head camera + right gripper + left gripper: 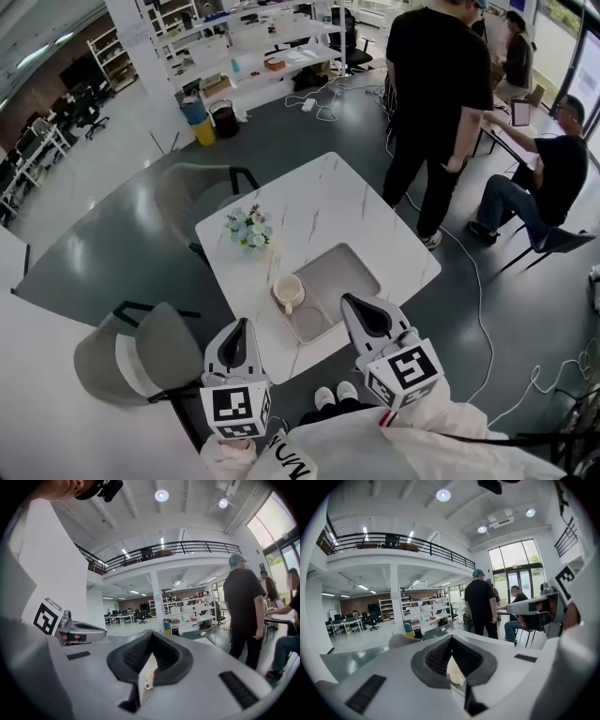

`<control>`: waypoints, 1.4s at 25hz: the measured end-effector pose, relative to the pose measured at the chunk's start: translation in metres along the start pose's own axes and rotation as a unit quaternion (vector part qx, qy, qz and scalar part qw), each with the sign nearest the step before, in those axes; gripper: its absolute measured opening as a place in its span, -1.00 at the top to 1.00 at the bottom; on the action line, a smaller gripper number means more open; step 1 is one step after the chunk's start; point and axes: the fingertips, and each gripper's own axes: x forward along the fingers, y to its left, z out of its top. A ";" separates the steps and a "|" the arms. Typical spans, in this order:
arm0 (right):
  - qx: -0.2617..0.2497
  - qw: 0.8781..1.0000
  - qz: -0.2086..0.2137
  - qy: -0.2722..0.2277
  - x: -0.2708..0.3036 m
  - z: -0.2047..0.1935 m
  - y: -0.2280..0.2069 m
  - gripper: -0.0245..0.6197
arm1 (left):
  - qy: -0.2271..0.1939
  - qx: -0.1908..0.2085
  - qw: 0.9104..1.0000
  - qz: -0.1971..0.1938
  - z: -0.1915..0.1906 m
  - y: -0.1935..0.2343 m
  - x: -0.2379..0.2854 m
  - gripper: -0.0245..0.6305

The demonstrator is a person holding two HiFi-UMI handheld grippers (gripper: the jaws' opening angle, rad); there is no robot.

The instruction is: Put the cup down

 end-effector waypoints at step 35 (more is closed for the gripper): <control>-0.012 1.000 0.010 -0.018 -0.033 -0.001 0.020 0.91 | -0.067 -0.023 0.996 0.062 0.007 -0.024 -0.047 0.89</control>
